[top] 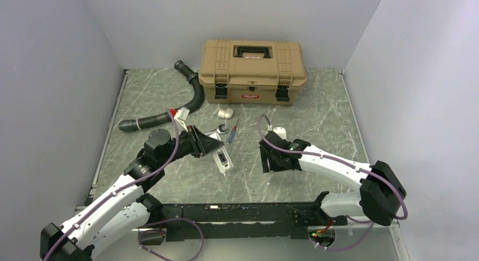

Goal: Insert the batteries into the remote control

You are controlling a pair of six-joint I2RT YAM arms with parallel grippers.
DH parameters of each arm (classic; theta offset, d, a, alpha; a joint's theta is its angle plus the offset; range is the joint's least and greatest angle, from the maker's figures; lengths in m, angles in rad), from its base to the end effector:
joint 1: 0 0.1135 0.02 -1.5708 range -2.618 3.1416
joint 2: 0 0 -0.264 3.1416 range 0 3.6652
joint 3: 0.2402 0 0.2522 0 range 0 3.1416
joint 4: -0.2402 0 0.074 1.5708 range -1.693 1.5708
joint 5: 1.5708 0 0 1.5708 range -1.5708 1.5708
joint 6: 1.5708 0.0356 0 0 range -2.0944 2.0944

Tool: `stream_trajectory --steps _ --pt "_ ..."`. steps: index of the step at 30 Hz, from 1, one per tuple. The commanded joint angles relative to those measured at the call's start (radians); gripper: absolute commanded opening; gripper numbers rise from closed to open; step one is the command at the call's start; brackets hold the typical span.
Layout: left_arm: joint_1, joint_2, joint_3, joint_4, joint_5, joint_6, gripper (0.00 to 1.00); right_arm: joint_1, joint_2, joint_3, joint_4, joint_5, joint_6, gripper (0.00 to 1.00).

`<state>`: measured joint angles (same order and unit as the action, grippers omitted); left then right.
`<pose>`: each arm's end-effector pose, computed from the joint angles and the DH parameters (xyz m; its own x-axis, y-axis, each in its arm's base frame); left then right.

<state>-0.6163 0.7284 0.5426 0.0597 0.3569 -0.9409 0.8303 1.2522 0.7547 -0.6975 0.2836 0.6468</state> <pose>0.1408 -0.1150 0.2894 -0.7267 -0.4131 -0.5489 0.4027 0.3911 -0.8276 0.1564 0.1563 0.1994 -0.8861 -0.1119 -0.4497 -0.1320 0.9912 0.0135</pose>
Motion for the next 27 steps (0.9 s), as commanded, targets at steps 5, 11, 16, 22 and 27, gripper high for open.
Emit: stream_trajectory --steps 5,11,16,22,27 --pt "0.009 0.004 0.008 0.040 0.030 -0.006 0.00 -0.001 0.081 -0.034 0.178 0.026 -0.043 0.66" --pt "0.015 -0.013 0.005 0.023 0.027 -0.004 0.00 -0.003 0.135 -0.058 0.241 0.017 -0.072 0.66" --pt "0.018 -0.015 0.006 0.024 0.028 -0.004 0.00 -0.003 0.179 -0.054 0.248 0.025 -0.095 0.64" --pt "0.019 -0.009 0.017 0.021 0.035 0.003 0.00 -0.008 0.198 -0.046 0.266 0.007 -0.108 0.55" --pt "0.020 -0.017 0.016 0.016 0.031 0.004 0.00 -0.008 0.199 -0.058 0.289 -0.040 -0.103 0.51"
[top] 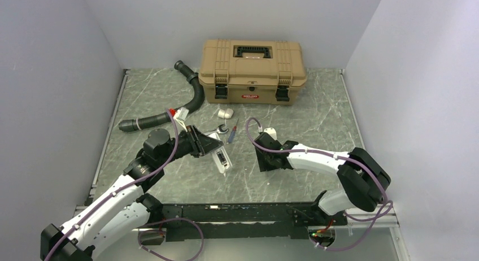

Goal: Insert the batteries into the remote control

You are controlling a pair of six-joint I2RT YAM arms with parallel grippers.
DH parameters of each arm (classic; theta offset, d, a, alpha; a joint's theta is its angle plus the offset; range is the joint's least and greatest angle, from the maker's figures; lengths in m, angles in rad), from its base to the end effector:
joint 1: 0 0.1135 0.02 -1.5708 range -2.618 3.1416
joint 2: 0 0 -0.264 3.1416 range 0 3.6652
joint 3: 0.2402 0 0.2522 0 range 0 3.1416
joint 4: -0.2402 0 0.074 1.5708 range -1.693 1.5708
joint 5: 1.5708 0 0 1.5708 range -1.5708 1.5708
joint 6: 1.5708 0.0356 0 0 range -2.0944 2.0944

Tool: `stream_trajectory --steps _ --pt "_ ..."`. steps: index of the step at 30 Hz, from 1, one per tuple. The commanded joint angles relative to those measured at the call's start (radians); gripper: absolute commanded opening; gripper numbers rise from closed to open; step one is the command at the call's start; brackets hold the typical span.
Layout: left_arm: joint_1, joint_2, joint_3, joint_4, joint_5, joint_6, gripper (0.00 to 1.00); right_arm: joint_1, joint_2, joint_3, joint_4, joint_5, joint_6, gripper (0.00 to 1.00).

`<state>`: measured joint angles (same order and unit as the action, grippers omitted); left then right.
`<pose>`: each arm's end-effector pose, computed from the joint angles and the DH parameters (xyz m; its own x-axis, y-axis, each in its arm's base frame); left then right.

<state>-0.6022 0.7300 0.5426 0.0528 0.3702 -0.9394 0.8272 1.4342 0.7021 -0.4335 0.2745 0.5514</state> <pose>0.1421 -0.1133 0.2885 -0.7300 -0.4113 -0.5457 0.3969 0.3950 -0.8286 0.1757 0.1768 0.1564 -0.8632 -0.1936 -0.4663 -0.2159 0.9764 -0.0057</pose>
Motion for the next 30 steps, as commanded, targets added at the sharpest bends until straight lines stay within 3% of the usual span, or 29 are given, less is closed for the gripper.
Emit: stream_trajectory --steps 1,16,30 --pt "0.006 -0.020 0.014 0.021 0.018 0.002 0.00 -0.007 0.015 -0.008 0.029 -0.040 -0.004 0.51" --pt "0.009 0.002 0.021 0.042 0.034 -0.002 0.00 -0.005 0.027 0.034 -0.078 0.001 0.078 0.41" --pt "0.010 0.011 0.030 0.039 0.037 0.002 0.00 -0.005 0.086 0.045 -0.123 0.038 0.137 0.41"
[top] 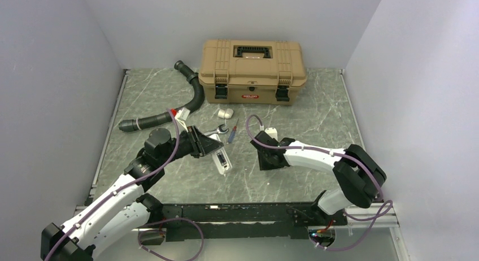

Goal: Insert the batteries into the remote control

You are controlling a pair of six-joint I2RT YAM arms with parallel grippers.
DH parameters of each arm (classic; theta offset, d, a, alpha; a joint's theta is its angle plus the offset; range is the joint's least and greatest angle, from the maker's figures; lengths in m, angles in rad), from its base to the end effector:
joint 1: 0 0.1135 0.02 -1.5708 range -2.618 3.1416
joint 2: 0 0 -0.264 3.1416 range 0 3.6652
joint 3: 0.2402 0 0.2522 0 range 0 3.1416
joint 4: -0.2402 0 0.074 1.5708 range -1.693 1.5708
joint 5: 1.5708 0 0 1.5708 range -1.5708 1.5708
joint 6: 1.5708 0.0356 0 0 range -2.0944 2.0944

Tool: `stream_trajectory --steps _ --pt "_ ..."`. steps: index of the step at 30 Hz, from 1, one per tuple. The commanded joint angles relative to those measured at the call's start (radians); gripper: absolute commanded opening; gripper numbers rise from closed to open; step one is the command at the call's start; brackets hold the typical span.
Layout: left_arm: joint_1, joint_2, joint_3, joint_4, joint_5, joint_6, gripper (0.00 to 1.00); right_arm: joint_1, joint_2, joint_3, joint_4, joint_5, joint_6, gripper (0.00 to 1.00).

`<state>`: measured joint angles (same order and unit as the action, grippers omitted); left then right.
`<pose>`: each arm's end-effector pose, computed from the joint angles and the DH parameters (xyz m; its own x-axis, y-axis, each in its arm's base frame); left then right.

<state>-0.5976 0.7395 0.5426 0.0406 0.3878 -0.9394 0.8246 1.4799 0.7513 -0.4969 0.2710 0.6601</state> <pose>0.1434 -0.1139 0.2857 -0.7457 -0.3964 -0.5356 0.3859 0.3984 -0.8321 0.1804 0.1811 0.1562 -0.9007 -0.1039 -0.4218 -0.1186 0.9929 0.0086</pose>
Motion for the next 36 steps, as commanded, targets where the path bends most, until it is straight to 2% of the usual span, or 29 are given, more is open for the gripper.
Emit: stream_trajectory --steps 1,12,17,20,31,36 --pt "0.006 0.003 0.032 0.052 0.020 0.002 0.00 -0.002 0.042 -0.004 -0.064 0.044 0.031 0.41" --pt "0.007 0.008 0.030 0.059 0.024 0.002 0.00 -0.002 0.049 -0.012 -0.075 0.051 0.058 0.35" --pt "0.007 -0.002 0.028 0.052 0.019 0.004 0.00 -0.002 0.042 -0.012 -0.078 0.057 0.053 0.27" --pt "0.008 0.000 0.024 0.058 0.019 -0.002 0.00 -0.002 0.014 -0.017 -0.069 0.061 0.045 0.26" --pt "0.037 0.044 0.022 0.132 0.030 -0.060 0.00 -0.001 -0.245 -0.006 0.002 0.022 -0.085 0.20" --pt "0.058 0.080 0.009 0.200 0.054 -0.124 0.00 0.003 -0.401 0.049 0.045 -0.134 -0.236 0.20"
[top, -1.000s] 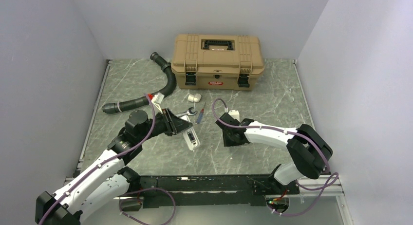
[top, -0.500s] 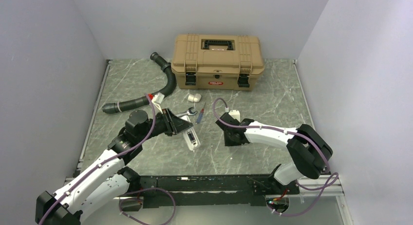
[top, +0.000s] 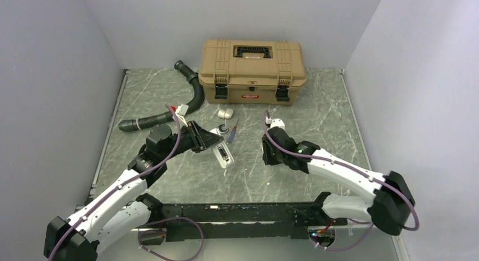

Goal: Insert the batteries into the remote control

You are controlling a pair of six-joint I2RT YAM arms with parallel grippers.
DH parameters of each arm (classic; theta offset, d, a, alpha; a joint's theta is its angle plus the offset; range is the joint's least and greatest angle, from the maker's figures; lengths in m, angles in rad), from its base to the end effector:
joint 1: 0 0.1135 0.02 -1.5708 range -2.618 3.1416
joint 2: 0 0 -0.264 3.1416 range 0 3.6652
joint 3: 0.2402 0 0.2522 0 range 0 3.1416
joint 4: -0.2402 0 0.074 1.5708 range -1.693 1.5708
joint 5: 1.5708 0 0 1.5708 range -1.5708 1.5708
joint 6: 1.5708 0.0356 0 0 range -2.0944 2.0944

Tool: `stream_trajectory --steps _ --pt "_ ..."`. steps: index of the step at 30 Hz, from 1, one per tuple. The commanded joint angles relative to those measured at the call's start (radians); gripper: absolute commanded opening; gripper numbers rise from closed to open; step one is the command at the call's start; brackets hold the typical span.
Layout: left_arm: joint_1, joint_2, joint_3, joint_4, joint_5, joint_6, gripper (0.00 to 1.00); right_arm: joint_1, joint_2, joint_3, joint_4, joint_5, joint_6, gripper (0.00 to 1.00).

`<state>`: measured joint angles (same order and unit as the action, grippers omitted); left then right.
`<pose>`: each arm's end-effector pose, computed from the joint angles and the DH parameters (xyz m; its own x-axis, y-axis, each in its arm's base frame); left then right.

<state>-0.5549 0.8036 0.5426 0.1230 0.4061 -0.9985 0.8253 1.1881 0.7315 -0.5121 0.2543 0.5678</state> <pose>0.1580 -0.1145 0.2836 -0.7498 -0.4439 -0.4907 0.3439 0.3722 -0.8621 0.1620 0.1623 0.2149 -0.8018 -0.1012 -0.5890 -0.2174 0.9674 0.1298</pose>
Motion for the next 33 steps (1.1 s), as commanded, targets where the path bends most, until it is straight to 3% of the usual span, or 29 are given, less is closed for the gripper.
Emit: stream_trajectory --steps 1,8,14,20,33 --pt "0.016 0.020 0.014 0.120 0.033 -0.070 0.00 0.004 -0.135 0.090 0.061 -0.146 -0.169 0.20" --pt "0.016 0.020 0.032 0.108 -0.013 -0.090 0.00 0.004 -0.154 0.329 -0.041 -0.382 -0.362 0.21" --pt "0.016 0.009 0.019 0.123 -0.039 -0.104 0.00 0.007 -0.071 0.508 -0.129 -0.508 -0.399 0.21" --pt "0.015 -0.008 0.011 0.093 -0.099 -0.115 0.00 0.037 0.033 0.659 -0.215 -0.552 -0.378 0.21" --pt "0.016 -0.006 0.010 0.118 -0.133 -0.136 0.00 0.176 0.201 0.805 -0.338 -0.476 -0.395 0.21"
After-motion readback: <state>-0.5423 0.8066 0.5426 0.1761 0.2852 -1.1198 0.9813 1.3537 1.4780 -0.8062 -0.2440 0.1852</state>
